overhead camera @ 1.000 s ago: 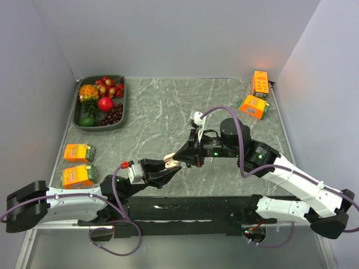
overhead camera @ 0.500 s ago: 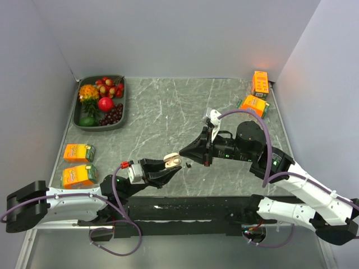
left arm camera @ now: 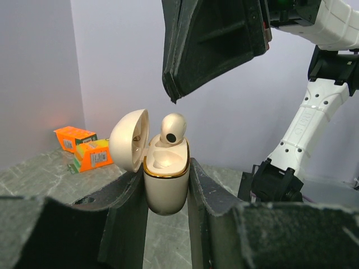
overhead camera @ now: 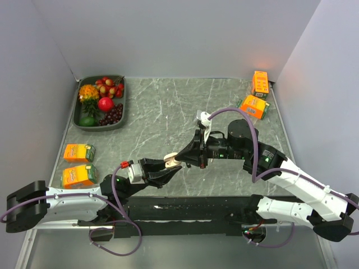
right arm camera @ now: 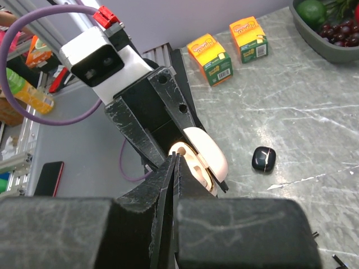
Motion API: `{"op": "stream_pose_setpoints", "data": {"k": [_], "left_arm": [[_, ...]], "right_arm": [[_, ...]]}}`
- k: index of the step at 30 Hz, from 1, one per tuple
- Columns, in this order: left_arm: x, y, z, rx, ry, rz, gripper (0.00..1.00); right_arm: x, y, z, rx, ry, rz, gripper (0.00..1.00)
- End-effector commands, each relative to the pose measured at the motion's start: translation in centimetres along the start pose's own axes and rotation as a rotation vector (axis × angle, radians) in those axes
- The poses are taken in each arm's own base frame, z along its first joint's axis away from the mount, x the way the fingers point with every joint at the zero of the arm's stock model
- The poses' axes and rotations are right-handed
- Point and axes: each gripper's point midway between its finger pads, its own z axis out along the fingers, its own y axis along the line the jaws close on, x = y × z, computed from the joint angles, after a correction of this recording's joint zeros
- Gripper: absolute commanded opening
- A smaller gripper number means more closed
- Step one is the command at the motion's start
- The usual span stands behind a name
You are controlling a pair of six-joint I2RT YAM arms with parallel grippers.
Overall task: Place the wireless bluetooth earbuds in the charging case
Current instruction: Place the earbud in the charging case.
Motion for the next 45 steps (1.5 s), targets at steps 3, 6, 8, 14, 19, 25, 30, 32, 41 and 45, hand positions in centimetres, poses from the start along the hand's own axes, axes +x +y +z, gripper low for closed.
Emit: {"op": "stream_pose_setpoints", "data": {"k": [3,6,8,14,19,25,30,32,41,45], "left_arm": [[-2.7,-0.7,1.3,0.029,-0.085,-0.019,0.01],[-2.8,-0.7,1.4,0.032,-0.088,-0.017,0.01],[-2.9,-0.8,1.4,0.035,-0.09,-0.016,0.01],[-3.0,-0.8,1.4,0.035,-0.093,-0.016,0.01],[-3.4,-0.8,1.5,0.037,-0.099,-0.017,0.01],[-3.8,-0.9,1.6,0.042,-0.107,-0.019,0.01],[-3.5,-0.8,1.4,0.035,-0.099,-0.02,0.01],[-3.1,-0.8,1.3,0.032,-0.092,-0.022,0.01],[-1.7,-0.1,0.5,-0.006,-0.064,-0.02,0.01],[-1.5,0.1,0.2,-0.017,-0.059,-0.022,0.01]], "right_arm": [[-0.4,0.8,0.3,-0.042,-0.019,-0.007,0.04],[-0.2,0.8,0.3,-0.046,-0.016,-0.005,0.04],[0.0,0.9,0.4,-0.049,-0.008,-0.005,0.04],[0.6,0.7,0.6,-0.052,0.011,0.005,0.04],[1.3,0.4,0.9,-0.048,0.028,0.012,0.04],[1.6,0.2,0.9,-0.038,0.03,0.015,0.04],[0.7,1.0,0.4,-0.062,0.005,0.002,0.04],[-0.2,1.6,0.0,-0.08,-0.019,-0.007,0.05],[-4.4,-1.8,-4.9,0.254,-0.179,-0.069,0.34],[-2.9,-6.2,-5.7,0.459,-0.199,0.034,0.42]]}}
